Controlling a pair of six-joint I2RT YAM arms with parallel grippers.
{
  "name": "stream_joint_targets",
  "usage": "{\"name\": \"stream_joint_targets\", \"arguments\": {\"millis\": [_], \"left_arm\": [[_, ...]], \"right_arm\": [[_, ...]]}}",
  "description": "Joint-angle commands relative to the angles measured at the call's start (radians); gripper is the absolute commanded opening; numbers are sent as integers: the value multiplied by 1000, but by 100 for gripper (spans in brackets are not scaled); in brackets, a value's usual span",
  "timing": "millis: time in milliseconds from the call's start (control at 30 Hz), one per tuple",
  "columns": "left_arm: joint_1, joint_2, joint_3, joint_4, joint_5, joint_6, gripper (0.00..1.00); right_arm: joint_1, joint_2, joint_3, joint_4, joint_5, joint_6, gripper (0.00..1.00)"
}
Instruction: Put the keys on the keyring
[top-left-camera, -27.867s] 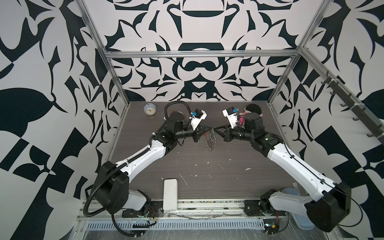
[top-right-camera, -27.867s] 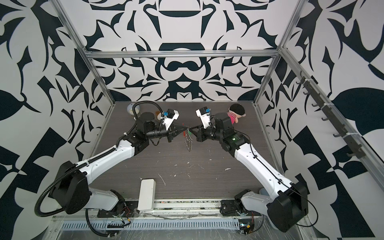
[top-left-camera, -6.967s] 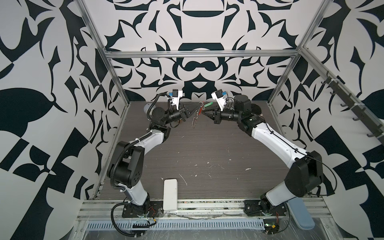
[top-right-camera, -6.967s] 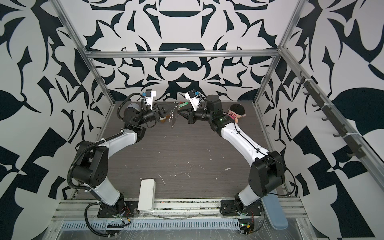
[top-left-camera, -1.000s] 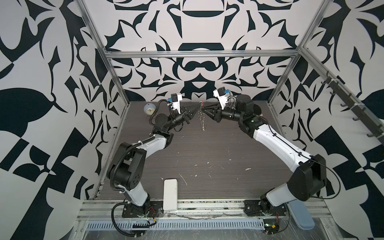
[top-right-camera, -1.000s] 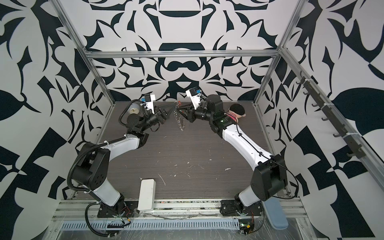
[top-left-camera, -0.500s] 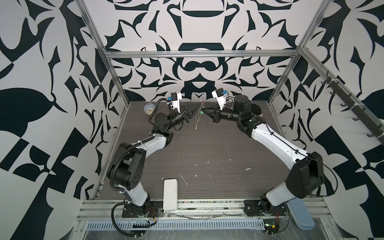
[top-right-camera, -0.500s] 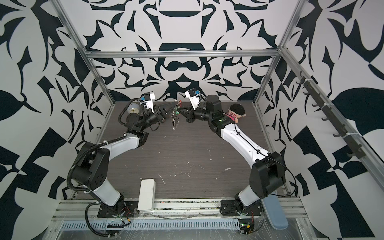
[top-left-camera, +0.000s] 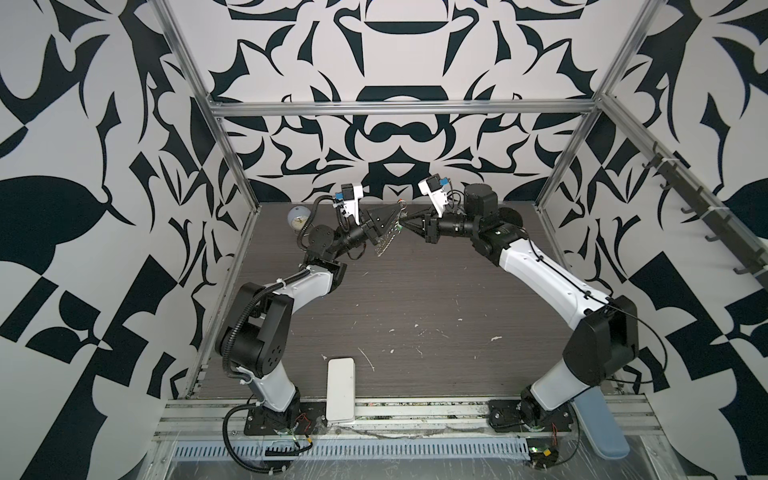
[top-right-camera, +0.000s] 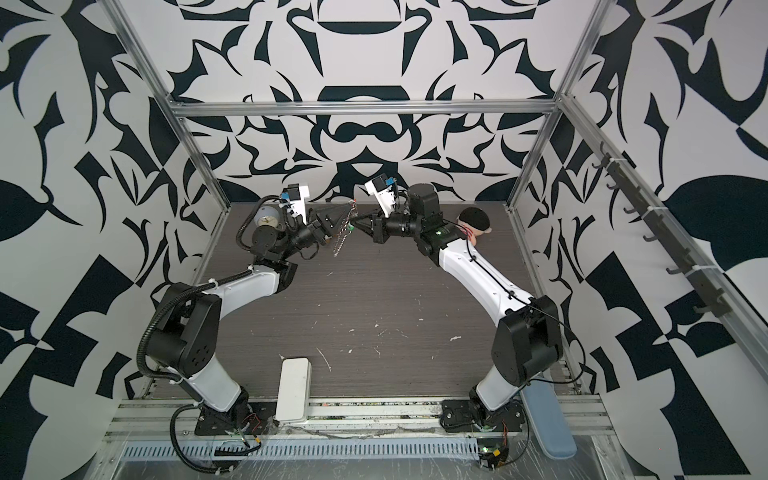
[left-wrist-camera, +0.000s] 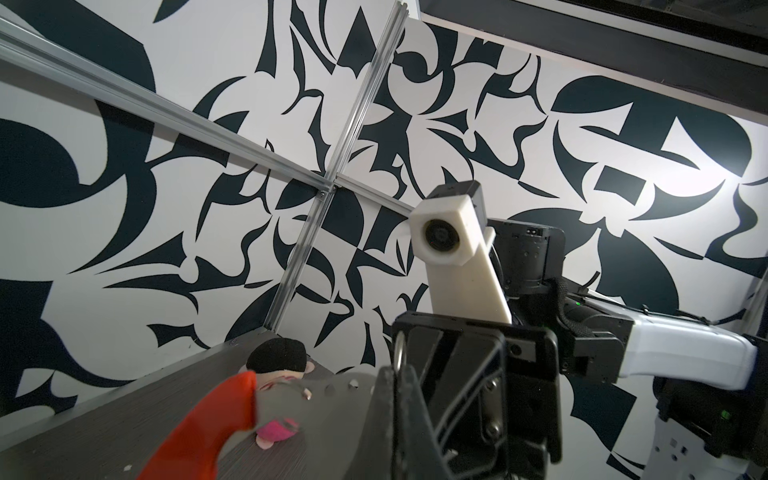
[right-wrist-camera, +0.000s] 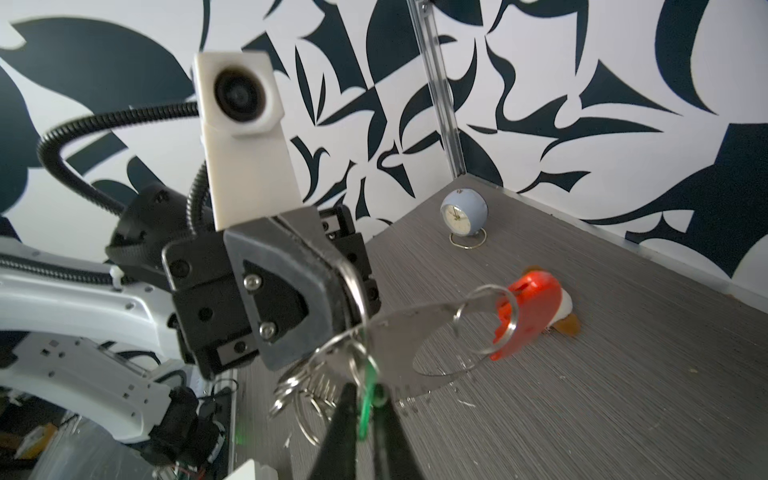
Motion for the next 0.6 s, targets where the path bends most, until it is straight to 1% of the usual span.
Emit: {"name": "stream_joint_targets", "arguments": {"millis": [0, 100, 167, 333, 567], "left_arm": [[-1, -10, 44, 104, 3, -14, 0], [-2, -8, 40, 104, 15, -14, 0], [-2, -5, 37, 103, 23, -14, 0], [-1, 3, 37, 103, 48, -25, 0], [-2, -1, 42, 103, 62, -40, 0]], "right_arm": [[-11, -88, -16, -14, 95, -27, 30], [-41, -162, -54, 10, 195, -25, 37], [-58, -189, -56, 16, 204, -11, 38], [-66, -194, -35, 78, 165, 30, 36], [-65, -114, 18, 183, 55, 129, 26]]}}
